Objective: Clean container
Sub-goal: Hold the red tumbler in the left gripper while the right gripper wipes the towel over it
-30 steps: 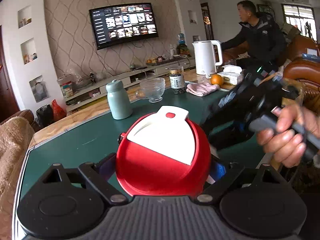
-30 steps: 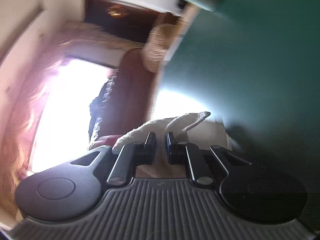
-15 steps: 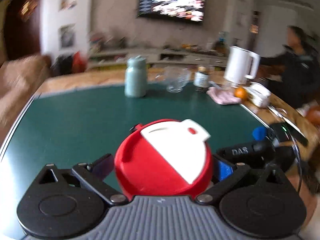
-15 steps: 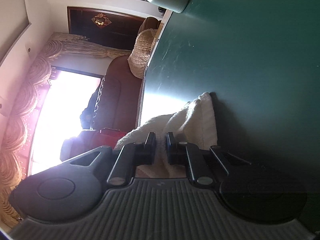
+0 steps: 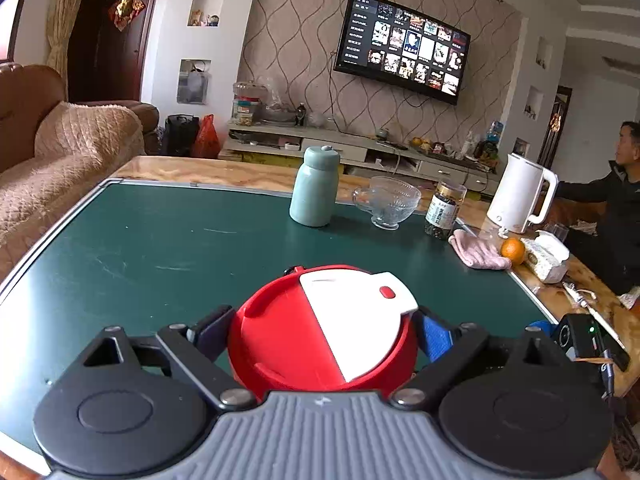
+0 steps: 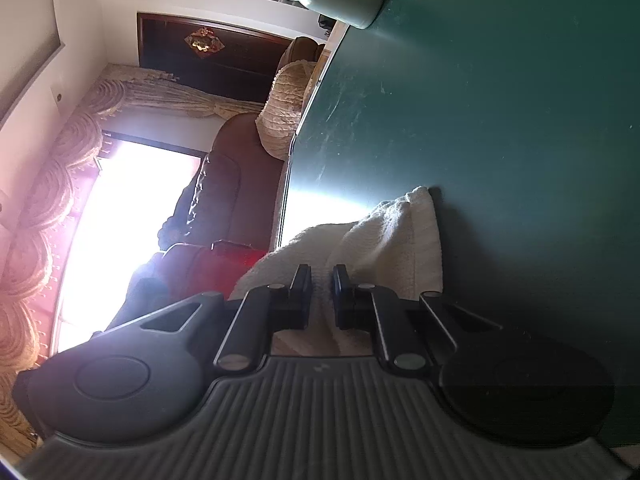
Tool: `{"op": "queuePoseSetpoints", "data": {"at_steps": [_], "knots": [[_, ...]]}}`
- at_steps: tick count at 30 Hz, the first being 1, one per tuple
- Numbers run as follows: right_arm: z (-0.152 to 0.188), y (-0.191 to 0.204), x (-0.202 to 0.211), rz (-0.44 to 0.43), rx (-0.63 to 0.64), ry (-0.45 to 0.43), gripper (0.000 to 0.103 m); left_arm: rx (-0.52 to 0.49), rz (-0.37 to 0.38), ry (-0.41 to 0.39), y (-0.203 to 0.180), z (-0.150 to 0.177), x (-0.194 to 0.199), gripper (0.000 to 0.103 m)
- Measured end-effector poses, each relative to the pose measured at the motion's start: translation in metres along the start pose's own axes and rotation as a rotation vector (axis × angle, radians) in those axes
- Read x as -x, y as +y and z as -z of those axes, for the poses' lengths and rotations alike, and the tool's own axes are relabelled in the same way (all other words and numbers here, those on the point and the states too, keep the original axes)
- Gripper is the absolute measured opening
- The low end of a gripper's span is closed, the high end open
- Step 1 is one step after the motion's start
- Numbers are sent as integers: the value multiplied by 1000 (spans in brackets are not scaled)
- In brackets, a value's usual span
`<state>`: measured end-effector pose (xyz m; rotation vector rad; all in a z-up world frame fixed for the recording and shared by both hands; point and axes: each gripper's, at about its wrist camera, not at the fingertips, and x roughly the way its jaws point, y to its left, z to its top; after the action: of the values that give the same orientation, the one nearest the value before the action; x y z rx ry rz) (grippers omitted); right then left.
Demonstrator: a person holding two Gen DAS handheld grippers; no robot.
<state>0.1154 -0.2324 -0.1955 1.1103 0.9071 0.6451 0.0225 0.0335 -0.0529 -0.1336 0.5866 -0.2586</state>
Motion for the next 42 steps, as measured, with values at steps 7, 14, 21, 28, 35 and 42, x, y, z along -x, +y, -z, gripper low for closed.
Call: {"op": "queuePoseSetpoints", "data": {"at_steps": [7, 14, 21, 28, 35, 42], "knots": [[-14, 7, -1, -18, 6, -25, 13, -52, 57, -54, 1, -12, -20, 95], [-38, 25, -1, -11, 52, -133, 13, -156, 89, -189, -15, -24, -37, 95], [-29, 8, -5, 9, 15, -114, 13, -190, 143, -146, -3, -9, -42, 95], [-23, 4, -22, 60, 26, -79, 13, -232, 199, -105, 4, -4, -32, 95], [-21, 25, -20, -30, 54, -79, 13, -342, 253, -71, 6, 0, -20, 95], [-19, -11, -38, 50, -38, -13, 13, -399, 285, -49, 8, 5, -10, 95]]}}
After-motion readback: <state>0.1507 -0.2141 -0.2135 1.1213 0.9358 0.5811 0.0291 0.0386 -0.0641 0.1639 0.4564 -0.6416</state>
